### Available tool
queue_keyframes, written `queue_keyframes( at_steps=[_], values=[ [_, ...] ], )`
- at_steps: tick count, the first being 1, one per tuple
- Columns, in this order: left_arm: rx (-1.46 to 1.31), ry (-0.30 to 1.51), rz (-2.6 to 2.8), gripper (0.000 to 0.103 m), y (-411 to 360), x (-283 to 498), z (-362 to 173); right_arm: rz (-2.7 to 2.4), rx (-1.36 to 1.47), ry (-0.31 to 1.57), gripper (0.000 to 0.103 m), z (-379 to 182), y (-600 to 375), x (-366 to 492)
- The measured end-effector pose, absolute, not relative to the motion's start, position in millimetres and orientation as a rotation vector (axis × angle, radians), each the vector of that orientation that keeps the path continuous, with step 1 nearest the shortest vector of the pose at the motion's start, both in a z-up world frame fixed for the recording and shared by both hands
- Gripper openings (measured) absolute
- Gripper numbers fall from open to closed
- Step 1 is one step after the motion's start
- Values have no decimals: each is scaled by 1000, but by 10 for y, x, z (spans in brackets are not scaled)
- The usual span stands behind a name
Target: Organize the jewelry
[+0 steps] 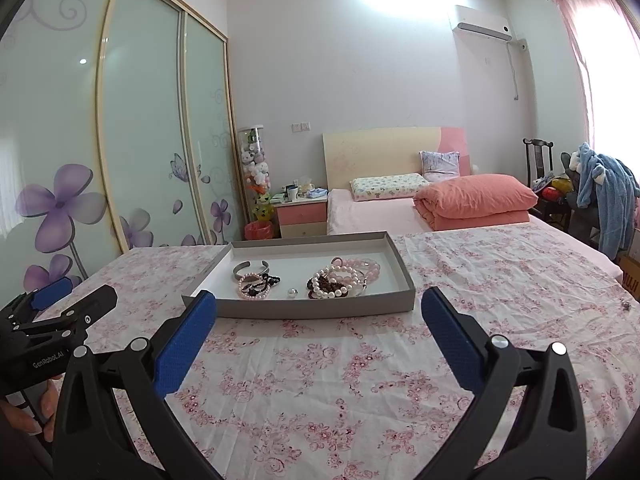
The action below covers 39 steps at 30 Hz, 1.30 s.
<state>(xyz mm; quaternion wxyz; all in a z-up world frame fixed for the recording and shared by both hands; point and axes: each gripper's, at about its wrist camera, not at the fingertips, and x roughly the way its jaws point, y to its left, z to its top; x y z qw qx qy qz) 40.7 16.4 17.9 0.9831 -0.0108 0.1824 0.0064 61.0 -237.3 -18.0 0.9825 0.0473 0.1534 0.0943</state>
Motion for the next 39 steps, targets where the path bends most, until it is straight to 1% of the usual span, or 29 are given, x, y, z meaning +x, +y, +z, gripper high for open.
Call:
queue_keyframes(
  at_steps=[39],
  values=[
    [-25, 390, 21, 99, 140, 478, 129, 189, 97, 311, 101, -188, -2363, 621]
  ],
)
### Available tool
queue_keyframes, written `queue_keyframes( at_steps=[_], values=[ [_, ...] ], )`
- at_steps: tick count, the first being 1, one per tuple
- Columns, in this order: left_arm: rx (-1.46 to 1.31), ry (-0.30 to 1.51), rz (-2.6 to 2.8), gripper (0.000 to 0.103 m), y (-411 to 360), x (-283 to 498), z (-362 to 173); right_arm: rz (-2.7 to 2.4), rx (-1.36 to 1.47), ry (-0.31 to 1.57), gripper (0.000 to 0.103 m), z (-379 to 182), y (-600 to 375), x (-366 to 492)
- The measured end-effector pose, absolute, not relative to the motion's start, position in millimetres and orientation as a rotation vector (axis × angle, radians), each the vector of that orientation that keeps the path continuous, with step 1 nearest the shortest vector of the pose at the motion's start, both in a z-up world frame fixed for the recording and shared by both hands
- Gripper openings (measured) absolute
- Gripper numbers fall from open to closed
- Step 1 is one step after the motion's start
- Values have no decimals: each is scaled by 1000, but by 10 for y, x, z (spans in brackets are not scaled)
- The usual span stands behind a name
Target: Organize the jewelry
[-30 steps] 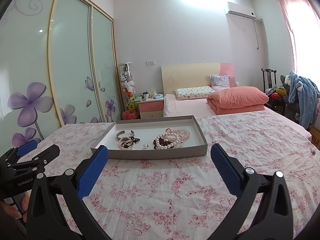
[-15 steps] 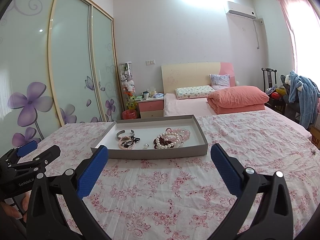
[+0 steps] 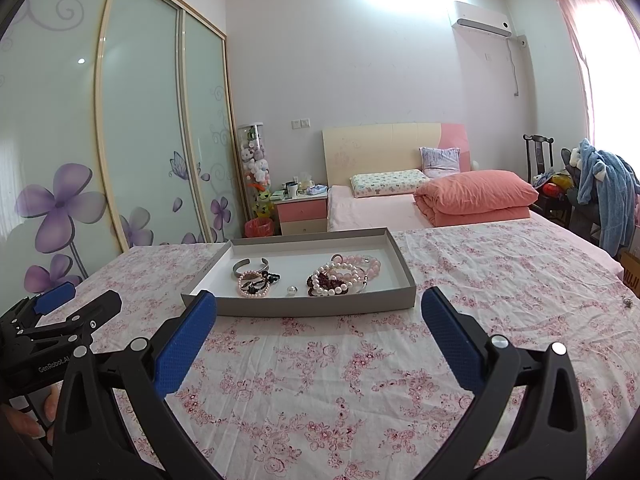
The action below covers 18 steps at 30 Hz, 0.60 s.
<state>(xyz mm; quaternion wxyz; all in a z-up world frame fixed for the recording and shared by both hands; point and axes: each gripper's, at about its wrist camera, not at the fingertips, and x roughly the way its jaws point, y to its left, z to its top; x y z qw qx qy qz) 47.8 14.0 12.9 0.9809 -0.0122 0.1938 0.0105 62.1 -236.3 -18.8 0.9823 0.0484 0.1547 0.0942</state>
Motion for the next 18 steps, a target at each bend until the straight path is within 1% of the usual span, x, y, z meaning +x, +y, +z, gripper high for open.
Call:
queue_keyframes(
  at_steps=[12, 18],
  values=[
    [-25, 391, 20, 99, 141, 481, 135, 189, 98, 312, 101, -184, -2364, 623],
    [-26, 396, 22, 99, 141, 483, 55, 188, 99, 313, 101, -201, -2359, 618]
  ],
)
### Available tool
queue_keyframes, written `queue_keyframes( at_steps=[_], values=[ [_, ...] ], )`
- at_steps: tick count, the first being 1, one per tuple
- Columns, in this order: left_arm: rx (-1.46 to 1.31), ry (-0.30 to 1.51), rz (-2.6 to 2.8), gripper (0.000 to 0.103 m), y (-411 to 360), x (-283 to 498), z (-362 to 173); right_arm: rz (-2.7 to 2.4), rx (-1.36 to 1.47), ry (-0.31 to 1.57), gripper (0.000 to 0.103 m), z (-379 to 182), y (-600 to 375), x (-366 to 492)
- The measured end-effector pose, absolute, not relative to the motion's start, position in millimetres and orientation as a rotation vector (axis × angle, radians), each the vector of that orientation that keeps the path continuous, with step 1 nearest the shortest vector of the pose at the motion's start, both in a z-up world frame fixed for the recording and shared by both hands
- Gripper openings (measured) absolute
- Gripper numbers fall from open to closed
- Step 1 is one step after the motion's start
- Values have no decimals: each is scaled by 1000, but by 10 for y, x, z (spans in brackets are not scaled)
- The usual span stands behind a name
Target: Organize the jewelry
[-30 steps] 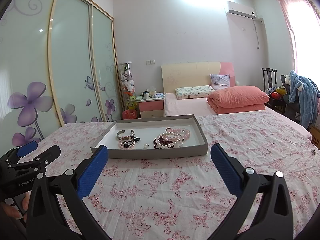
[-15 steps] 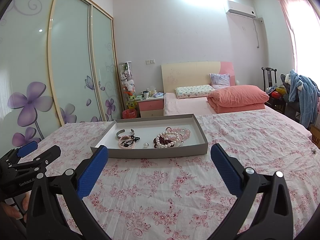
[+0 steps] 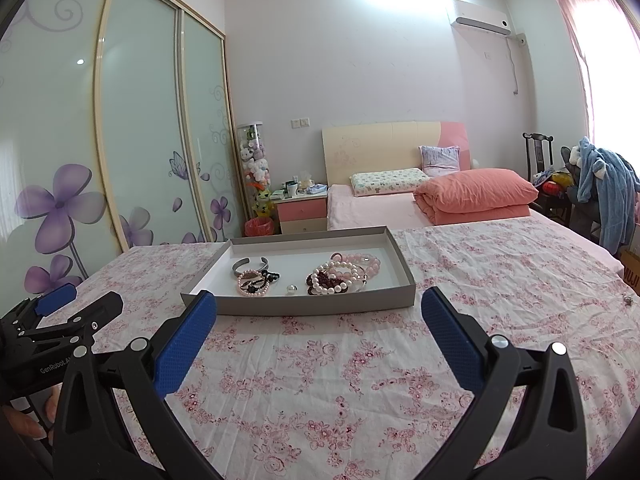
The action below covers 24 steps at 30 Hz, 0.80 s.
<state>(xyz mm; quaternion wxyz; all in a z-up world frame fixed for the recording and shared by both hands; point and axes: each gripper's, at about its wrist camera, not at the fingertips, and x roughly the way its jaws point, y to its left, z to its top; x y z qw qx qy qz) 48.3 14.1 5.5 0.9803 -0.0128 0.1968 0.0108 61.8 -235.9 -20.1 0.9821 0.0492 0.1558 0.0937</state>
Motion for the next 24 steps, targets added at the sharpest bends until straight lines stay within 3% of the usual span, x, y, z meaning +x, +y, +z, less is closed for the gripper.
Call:
queue_keyframes(
  at_steps=[24],
  values=[
    [-26, 398, 20, 99, 140, 483, 61, 189, 106, 317, 101, -243, -2338, 587]
  ],
)
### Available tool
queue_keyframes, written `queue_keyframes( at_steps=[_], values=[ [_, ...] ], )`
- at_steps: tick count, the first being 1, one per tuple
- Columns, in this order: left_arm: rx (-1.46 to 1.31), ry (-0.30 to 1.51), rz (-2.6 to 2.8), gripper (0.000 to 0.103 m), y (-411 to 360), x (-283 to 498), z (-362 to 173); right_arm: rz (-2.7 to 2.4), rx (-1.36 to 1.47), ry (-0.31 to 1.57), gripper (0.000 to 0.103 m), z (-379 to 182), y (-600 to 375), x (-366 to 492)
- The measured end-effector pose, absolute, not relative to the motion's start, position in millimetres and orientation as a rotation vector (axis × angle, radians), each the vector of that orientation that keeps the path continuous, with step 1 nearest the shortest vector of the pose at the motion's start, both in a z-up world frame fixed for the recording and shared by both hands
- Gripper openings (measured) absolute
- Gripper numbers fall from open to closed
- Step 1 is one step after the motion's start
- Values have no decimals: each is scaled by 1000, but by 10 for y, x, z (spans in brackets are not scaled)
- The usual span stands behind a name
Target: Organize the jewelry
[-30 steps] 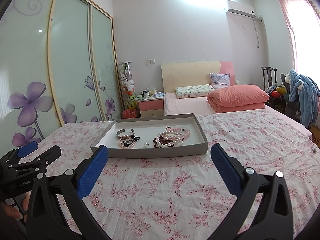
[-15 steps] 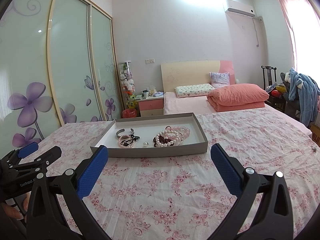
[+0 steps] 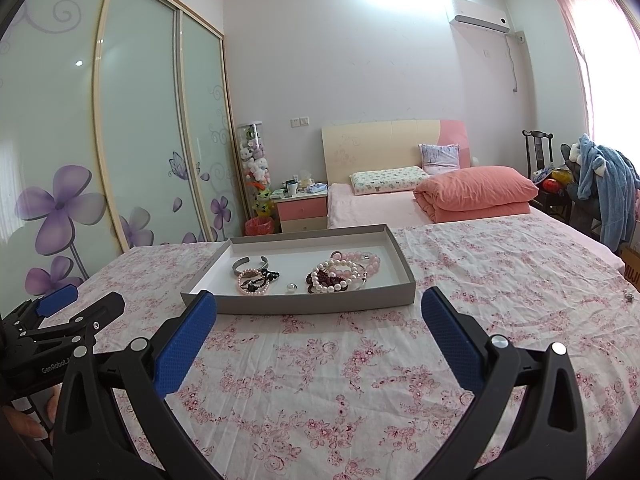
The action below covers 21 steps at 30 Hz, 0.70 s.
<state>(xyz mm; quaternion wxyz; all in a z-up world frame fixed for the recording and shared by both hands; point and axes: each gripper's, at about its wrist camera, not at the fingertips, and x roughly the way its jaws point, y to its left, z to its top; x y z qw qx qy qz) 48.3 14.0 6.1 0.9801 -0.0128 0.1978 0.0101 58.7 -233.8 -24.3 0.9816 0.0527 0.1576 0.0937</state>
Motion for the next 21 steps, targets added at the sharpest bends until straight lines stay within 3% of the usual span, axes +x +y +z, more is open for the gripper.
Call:
queue_keyframes(
  at_steps=[21],
  values=[
    [-36, 416, 22, 99, 137, 486, 22, 189, 107, 320, 101, -247, -2340, 588]
  ],
)
